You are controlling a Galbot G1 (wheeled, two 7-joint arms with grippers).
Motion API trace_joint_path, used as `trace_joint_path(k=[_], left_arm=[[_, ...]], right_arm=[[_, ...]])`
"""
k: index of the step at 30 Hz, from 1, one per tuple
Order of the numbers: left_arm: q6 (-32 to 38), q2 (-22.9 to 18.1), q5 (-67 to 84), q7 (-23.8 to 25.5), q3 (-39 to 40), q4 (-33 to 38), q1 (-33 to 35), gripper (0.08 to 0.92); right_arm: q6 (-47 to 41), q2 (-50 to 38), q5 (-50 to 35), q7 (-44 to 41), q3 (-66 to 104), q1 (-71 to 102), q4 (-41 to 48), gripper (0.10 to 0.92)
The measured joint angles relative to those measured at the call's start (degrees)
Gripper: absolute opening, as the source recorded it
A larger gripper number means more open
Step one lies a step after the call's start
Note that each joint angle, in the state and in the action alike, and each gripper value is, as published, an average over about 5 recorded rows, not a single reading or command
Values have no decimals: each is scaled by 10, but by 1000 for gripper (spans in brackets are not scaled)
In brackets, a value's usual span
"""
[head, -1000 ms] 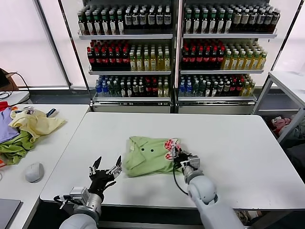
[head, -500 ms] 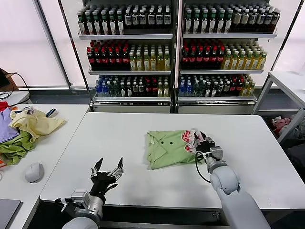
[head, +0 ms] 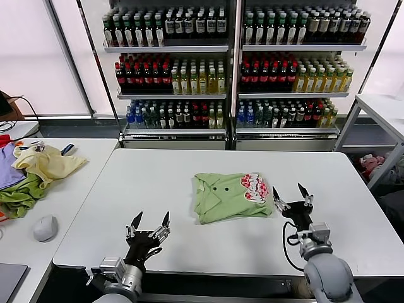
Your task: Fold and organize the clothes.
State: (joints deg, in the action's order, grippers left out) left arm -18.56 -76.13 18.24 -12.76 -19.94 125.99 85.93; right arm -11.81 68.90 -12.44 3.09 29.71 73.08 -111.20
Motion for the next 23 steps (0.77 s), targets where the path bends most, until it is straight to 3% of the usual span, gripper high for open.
trace_joint_path(k=[23], left_arm=[[28, -20, -54, 28, 0, 30, 24, 823]], right_arm=[[22, 19, 8, 24, 27, 131, -112, 823]])
